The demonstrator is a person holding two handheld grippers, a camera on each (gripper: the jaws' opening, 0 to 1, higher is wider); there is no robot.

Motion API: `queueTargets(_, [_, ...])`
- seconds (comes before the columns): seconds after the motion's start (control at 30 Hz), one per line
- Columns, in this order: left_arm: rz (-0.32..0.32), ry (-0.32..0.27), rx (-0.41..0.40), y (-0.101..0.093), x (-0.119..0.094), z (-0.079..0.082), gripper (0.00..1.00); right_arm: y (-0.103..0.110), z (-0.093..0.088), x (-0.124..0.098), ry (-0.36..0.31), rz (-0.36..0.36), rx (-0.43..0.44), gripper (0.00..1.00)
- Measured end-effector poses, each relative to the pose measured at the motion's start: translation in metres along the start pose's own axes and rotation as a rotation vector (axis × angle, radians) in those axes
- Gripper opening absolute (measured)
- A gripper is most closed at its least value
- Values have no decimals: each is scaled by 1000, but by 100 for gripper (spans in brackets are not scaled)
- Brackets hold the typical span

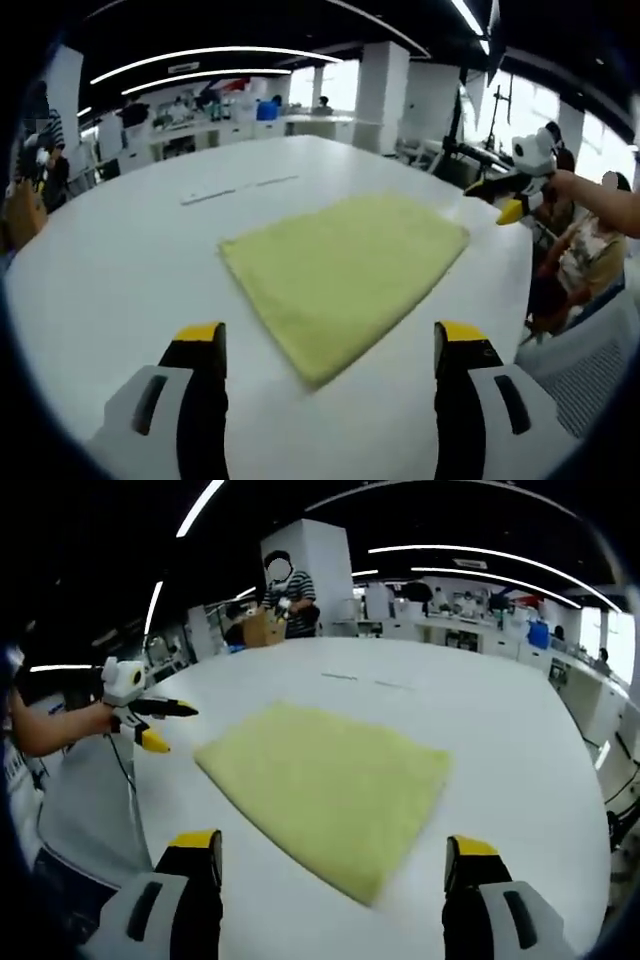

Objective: Fold the garment on the visible template until the final outline fits inside the template.

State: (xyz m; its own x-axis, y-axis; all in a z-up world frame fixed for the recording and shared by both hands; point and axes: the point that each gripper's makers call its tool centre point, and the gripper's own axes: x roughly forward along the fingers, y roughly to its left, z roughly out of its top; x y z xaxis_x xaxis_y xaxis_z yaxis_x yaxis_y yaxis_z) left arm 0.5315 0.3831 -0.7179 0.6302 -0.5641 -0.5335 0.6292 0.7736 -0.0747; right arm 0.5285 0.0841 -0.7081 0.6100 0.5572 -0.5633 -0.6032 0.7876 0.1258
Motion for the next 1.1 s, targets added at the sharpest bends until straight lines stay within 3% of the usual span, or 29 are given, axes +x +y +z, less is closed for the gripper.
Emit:
queueTargets(0.17, [14,-12,-19,1,-6,-4,88,7,8,-4,-47,-4,0,98])
queueTargets(0.3, [26,-30,13,-1,-12,0,92,13,12,-7,-75,7,-9,99])
queueTargets(0.4, [23,-94,-14,-2,-16,10,97,20,9,-6,-65,16,-26,99])
queueTargets(0.53, [42,-82,9,1,-19,6,99,23,10,-4,-67,10,-40,99])
queueTargets(0.67, [40,-95,-22,1,-21,3,99,25,13,-5,-88,2,-31,99])
queueTargets(0.8, [49,-37,25,0,-22,-10,99,25,13,-5,-88,-3,-35,99])
queueTargets(1.1, [65,-56,-37,3,-24,-13,99,22,11,-10,-75,-20,-48,95])
